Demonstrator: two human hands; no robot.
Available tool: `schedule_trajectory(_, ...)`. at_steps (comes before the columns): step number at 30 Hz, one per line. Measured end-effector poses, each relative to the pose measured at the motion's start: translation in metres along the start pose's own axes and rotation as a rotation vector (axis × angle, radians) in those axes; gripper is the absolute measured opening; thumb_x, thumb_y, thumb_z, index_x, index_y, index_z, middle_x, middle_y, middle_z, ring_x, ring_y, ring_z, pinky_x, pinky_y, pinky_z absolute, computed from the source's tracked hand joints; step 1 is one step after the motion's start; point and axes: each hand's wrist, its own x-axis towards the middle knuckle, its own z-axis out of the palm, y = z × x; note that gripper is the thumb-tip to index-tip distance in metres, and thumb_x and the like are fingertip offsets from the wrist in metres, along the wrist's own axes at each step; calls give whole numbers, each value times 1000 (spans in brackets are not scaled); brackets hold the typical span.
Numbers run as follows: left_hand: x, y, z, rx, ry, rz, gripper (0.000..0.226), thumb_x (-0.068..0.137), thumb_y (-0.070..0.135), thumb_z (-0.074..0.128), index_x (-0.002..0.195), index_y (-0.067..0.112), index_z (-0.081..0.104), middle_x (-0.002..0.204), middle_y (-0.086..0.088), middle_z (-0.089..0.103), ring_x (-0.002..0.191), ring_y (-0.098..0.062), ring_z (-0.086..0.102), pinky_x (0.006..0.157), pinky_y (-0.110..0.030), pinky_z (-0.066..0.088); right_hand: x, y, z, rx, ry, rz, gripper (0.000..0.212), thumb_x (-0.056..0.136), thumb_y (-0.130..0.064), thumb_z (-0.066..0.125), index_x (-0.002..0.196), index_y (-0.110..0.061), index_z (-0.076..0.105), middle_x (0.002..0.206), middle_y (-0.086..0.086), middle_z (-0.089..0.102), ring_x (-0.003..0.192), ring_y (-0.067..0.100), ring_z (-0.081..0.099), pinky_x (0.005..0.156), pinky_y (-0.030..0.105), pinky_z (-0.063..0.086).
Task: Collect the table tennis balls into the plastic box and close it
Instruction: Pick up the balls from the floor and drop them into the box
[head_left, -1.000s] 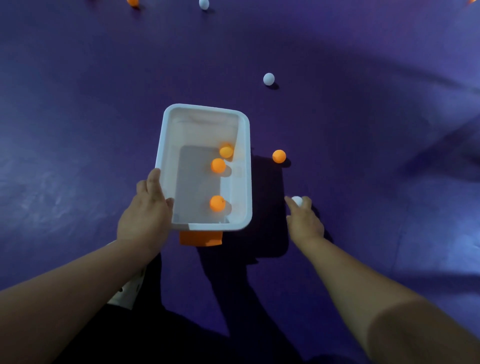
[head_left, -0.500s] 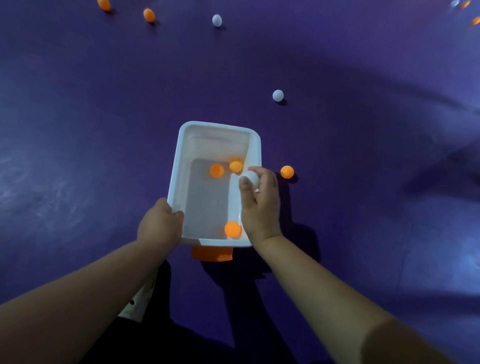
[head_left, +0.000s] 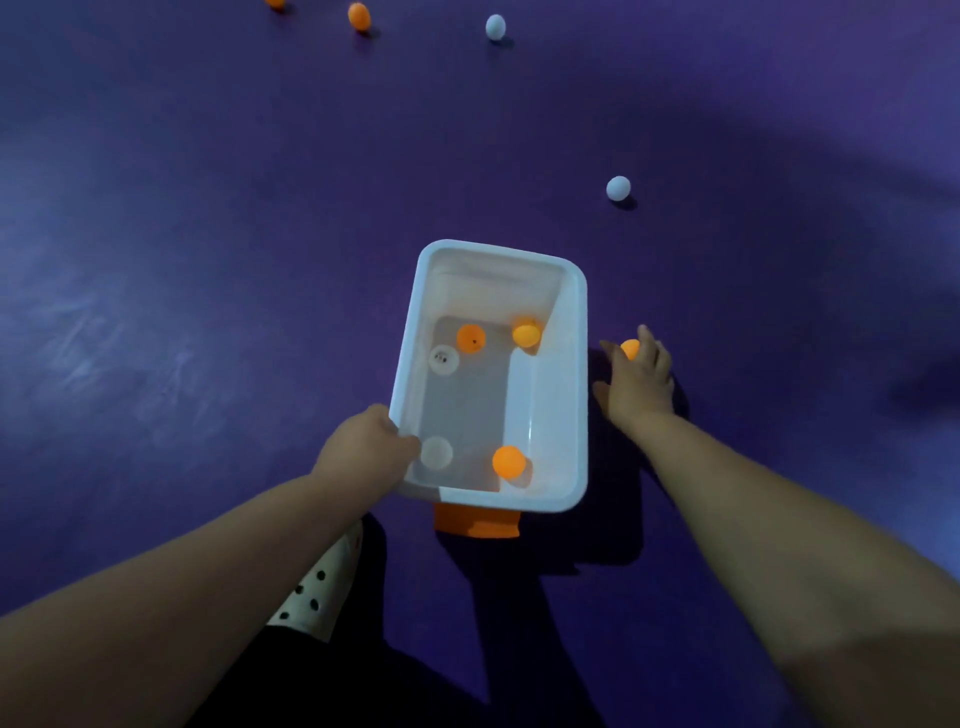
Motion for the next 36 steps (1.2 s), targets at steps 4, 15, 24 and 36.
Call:
schedule_trajectory(4, 0, -1, 0, 15, -40, -10, 17, 81, 18, 53, 93, 7, 50, 85, -8, 56, 84, -32, 61, 75, -44, 56, 8, -1, 2, -20, -137, 46, 57, 90, -21, 55, 141, -25, 32, 158, 5, -7, 143, 36, 2, 112, 52, 21)
schedule_trajectory(15, -4, 5, 12, 58, 72, 14, 6, 87, 14, 46, 92, 11, 45, 77, -1, 48, 77, -24, 50, 60, -31, 38, -40, -1, -16, 594, 517, -109, 39, 86, 5, 47, 116, -13, 64, 124, 9, 40, 103, 19, 57, 92, 33, 49)
schedule_trajectory(24, -1, 58, 8, -11, 104, 64, 5, 90, 13, 42, 94, 11, 40, 81, -3, 47, 73, -22, 47, 56, -32, 32, -89, -34, -59, 682, 429, -265, 52, 89, 5, 44, 124, -31, 58, 143, -5, 40, 92, 17, 63, 81, 29, 54)
schedule_trajectory(36, 51, 136, -23, 45, 94, 144, 23, 93, 16, 39, 109, 2, 46, 92, -10, 49, 81, -27, 47, 66, -35, 34, -71, -33, -113, 516, 358, -53, 40, 90, -5, 45, 121, -26, 60, 117, -9, 59, 99, 8, 57, 78, 25, 49)
